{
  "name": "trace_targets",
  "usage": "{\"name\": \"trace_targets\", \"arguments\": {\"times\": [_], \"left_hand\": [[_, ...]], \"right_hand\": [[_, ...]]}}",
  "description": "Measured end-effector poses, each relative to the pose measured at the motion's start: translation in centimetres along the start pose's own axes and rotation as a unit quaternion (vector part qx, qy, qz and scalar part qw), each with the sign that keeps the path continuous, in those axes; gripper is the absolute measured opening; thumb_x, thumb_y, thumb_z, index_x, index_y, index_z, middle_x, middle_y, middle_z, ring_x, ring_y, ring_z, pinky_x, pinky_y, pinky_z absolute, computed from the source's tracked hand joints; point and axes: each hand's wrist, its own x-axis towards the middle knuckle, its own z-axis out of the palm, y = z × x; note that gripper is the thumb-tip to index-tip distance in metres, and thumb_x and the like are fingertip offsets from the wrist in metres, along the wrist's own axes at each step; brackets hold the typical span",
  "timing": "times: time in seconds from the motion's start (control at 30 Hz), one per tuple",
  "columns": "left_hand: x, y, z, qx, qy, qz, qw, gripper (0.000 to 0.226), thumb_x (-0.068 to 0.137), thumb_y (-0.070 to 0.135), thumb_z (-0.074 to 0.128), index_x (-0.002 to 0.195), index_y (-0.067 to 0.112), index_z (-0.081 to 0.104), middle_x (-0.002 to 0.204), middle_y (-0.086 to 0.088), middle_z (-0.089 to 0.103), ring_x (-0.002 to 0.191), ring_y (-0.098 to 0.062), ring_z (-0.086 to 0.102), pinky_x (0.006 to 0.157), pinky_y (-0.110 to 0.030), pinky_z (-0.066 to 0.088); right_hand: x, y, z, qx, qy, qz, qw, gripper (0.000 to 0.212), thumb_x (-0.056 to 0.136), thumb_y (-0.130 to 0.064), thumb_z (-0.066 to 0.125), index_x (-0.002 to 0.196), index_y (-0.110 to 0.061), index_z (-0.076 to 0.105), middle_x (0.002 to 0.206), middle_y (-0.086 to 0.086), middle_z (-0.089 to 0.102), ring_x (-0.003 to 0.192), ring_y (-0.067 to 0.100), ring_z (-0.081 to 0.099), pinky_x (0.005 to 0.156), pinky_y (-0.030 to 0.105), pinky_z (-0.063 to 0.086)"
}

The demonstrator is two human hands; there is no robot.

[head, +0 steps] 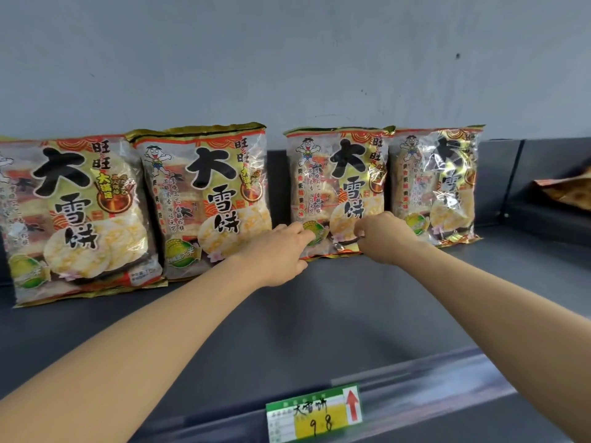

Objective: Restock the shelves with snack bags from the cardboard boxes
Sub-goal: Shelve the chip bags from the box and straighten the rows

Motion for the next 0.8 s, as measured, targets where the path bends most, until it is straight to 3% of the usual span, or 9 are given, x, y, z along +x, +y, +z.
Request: {"name": "trace_targets", "arguments": {"times": [0.17,0.33,0.47,0.63,0.73,0.8], "left_hand": [[1.7,2.0,-0.1,-0.011,-0.011,0.02,1.0,0.049,0.096,0.029,0.05,0.142,0.019,0.036,0.139,-0.002,0.041,0.126,-0.022,0.044,0.097,-0.039,0.046],[2.5,3.2,-0.3,-0.01,-0.025,0.02,0.999,0.049,0.095,0.027,0.051,0.141,0.021,0.038,0.136,-0.003,0.043,0.123,-0.024,0.047,0.096,-0.043,0.046],[2.6,4.0,-0.2,-0.007,-0.033,0.016,0.999,0.048,0.095,0.028,0.05,0.141,0.021,0.038,0.135,-0.002,0.044,0.119,-0.023,0.05,0.093,-0.041,0.048],[2.4,5.3,-0.1,-0.004,-0.039,0.03,0.999,0.043,0.095,0.026,0.049,0.137,0.018,0.042,0.132,-0.002,0.046,0.119,-0.023,0.05,0.092,-0.041,0.048],[2.2,6.5,-0.3,-0.003,-0.029,0.049,0.998,0.037,0.095,0.016,0.046,0.132,0.015,0.047,0.133,-0.003,0.047,0.118,-0.023,0.05,0.093,-0.041,0.048],[2.0,7.7,-0.6,0.007,-0.025,0.067,0.997,0.038,0.094,0.007,0.042,0.131,0.014,0.049,0.128,-0.004,0.05,0.116,-0.025,0.051,0.091,-0.043,0.048]], "right_hand": [[-0.9,3.3,-0.7,-0.052,-0.025,0.055,0.997,0.011,0.086,-0.006,0.046,0.091,-0.008,0.056,0.111,0.014,0.061,0.109,0.034,0.052,0.077,0.039,0.047],[-1.2,5.8,-0.7,-0.078,-0.09,0.113,0.986,0.013,0.086,-0.003,0.047,0.094,-0.012,0.051,0.125,0.012,0.051,0.131,0.037,0.031,0.101,0.046,0.038],[-0.6,7.1,-0.1,-0.085,-0.099,0.09,0.987,0.032,0.083,0.0,0.046,0.111,-0.01,0.057,0.132,0.014,0.044,0.132,0.036,0.027,0.101,0.047,0.035],[-2.1,6.4,-0.6,-0.06,-0.07,0.049,0.995,0.016,0.084,-0.001,0.045,0.093,-0.01,0.054,0.123,0.016,0.055,0.121,0.036,0.045,0.099,0.048,0.042],[-4.6,5.8,-1.2,-0.059,-0.049,0.002,0.997,0.027,0.085,0.0,0.044,0.107,-0.009,0.058,0.116,0.014,0.06,0.096,0.032,0.056,0.078,0.037,0.045],[-6.5,5.8,-1.8,-0.083,-0.043,-0.026,0.995,0.031,0.085,-0.001,0.045,0.111,-0.009,0.059,0.113,0.012,0.062,0.091,0.03,0.058,0.075,0.033,0.041]]}}
